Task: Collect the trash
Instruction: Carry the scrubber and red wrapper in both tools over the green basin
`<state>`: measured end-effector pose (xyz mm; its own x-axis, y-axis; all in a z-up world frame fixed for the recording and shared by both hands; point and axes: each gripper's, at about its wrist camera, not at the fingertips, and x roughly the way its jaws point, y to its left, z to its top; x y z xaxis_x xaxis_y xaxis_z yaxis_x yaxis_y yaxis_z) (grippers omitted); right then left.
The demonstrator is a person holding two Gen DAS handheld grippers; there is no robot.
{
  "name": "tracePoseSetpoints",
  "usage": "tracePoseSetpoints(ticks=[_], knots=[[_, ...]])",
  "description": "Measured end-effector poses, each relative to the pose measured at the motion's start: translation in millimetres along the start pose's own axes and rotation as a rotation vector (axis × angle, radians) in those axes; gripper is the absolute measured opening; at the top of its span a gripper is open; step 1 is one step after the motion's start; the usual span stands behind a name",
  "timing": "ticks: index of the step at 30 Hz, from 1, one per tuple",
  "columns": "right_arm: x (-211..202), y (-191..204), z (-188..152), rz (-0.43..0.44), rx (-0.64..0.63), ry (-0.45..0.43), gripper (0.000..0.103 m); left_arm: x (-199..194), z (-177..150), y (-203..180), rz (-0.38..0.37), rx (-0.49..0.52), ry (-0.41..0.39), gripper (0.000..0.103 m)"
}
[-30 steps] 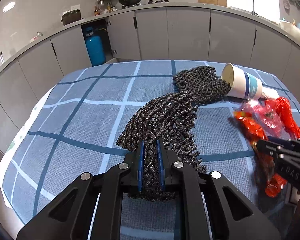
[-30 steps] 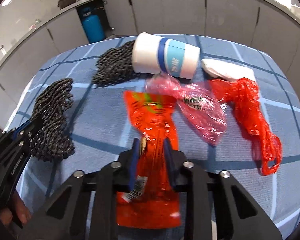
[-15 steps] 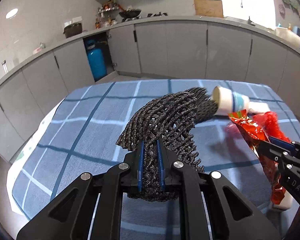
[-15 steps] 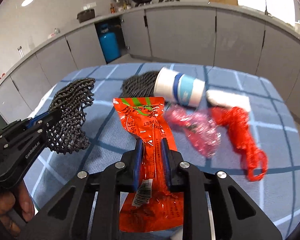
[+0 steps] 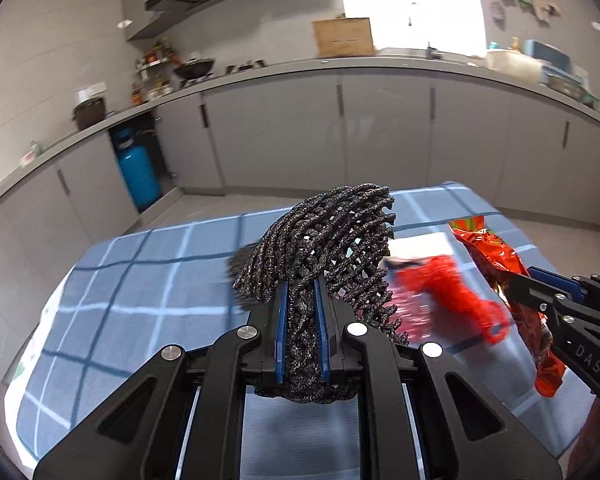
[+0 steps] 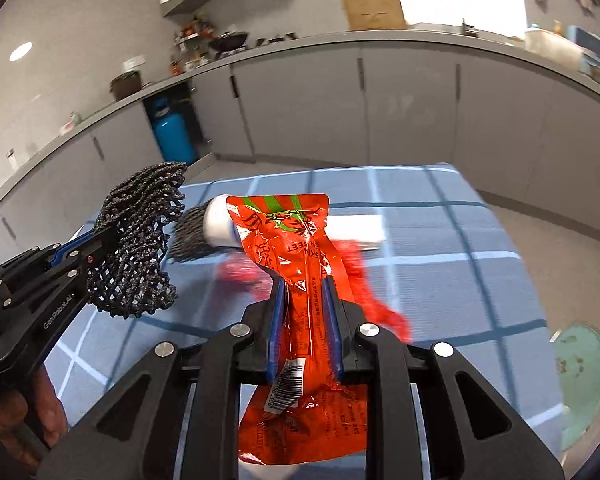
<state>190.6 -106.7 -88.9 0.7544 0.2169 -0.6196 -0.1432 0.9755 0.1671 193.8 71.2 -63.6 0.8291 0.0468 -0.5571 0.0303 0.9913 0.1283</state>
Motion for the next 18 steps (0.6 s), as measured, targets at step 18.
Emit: tracePoseSetpoints(ticks=[18], knots=[[-54, -145, -30, -0.192, 0.206, -0.063, 0.021, -18, 19, -169, -0.249, 0.209, -0.052, 0.014]])
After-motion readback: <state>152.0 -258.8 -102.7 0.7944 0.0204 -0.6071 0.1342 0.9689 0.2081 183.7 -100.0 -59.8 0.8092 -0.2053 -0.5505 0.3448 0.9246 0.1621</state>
